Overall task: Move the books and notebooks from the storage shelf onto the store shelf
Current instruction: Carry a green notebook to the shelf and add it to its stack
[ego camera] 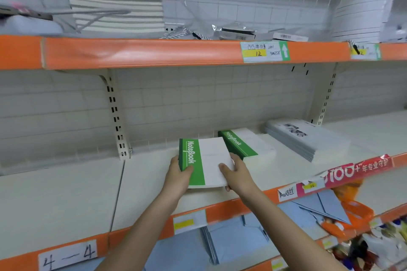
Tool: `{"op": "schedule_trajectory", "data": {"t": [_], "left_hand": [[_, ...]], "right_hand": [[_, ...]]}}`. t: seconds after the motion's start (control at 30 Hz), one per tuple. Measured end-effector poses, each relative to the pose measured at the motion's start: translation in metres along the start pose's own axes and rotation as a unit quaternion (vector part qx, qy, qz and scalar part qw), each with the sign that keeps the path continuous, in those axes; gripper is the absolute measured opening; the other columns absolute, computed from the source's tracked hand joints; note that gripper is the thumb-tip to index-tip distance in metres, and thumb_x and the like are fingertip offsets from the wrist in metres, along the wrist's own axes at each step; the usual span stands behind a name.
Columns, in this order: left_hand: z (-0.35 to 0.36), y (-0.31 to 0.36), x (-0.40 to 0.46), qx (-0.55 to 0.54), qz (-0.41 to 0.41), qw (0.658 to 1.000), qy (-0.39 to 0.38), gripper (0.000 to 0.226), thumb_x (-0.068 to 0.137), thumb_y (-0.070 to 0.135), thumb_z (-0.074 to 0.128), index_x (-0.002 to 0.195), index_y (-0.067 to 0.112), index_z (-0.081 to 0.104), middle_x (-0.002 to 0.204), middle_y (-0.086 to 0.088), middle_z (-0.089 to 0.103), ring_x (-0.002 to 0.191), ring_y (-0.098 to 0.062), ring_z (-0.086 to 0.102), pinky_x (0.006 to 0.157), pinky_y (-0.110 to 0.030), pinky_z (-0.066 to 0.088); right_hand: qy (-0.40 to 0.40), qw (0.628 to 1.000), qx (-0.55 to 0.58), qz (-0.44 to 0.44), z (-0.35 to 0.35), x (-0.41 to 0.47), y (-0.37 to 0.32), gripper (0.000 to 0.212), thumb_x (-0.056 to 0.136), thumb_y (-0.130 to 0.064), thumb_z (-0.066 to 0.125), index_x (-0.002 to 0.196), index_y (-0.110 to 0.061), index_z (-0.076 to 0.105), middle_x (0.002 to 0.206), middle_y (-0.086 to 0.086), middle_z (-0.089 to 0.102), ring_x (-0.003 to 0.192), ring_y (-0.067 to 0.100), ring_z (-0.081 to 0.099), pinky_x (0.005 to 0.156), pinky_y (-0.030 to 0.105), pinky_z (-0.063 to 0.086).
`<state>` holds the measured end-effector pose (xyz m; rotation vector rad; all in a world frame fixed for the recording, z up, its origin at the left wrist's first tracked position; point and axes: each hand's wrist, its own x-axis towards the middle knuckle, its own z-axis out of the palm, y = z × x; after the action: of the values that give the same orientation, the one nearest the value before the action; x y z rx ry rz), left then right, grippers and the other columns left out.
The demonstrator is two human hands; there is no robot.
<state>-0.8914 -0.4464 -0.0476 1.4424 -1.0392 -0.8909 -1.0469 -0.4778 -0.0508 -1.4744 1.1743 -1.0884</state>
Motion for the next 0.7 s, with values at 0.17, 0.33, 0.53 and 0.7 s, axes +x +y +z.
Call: {"op": "schedule_trajectory", "data": {"t": [0.17,0.33,0.53,0.7], "left_hand": [[0.026,0.002,0.034,-0.019,-0.005,1.000,0.009,0.041,0.094,0.004,0.047,0.133,0.015,0.042,0.118,-0.007,0.060,0.099,-0.023,0.061,0.073,-0.028,0.048],[0.051,0.012,0.059,-0.030,-0.010,0.999,0.008,0.035,0.094,0.006,0.047,0.127,0.015,0.044,0.108,-0.002,0.060,0.091,-0.017,0.060,0.066,-0.025,0.046],[0.079,0.021,0.079,-0.029,-0.009,0.999,0.012,0.035,0.094,0.009,0.048,0.128,0.016,0.045,0.113,-0.005,0.061,0.098,-0.024,0.061,0.071,-0.029,0.046],[0.103,0.026,0.092,-0.051,-0.015,0.998,0.018,0.036,0.092,0.008,0.050,0.128,0.013,0.046,0.114,-0.007,0.062,0.097,-0.024,0.062,0.071,-0.029,0.048]], "right_hand": [[0.009,1.000,-0.010,0.000,-0.016,0.039,0.009,0.031,0.096,-0.011,0.047,0.127,-0.010,0.045,0.113,0.011,0.059,0.069,0.017,0.055,0.036,0.018,0.038],[0.008,1.000,-0.016,-0.009,-0.039,0.070,0.002,0.026,0.096,-0.009,0.047,0.122,-0.013,0.046,0.099,0.007,0.058,0.061,0.015,0.051,0.034,0.018,0.036],[0.023,0.999,-0.030,0.005,-0.064,0.099,0.002,0.027,0.095,-0.015,0.050,0.122,-0.015,0.046,0.097,0.005,0.058,0.071,0.023,0.056,0.048,0.031,0.045],[0.043,0.998,0.015,0.038,-0.085,0.117,0.004,0.030,0.092,-0.012,0.052,0.122,-0.012,0.051,0.107,0.008,0.061,0.089,0.024,0.061,0.062,0.029,0.053]]}}
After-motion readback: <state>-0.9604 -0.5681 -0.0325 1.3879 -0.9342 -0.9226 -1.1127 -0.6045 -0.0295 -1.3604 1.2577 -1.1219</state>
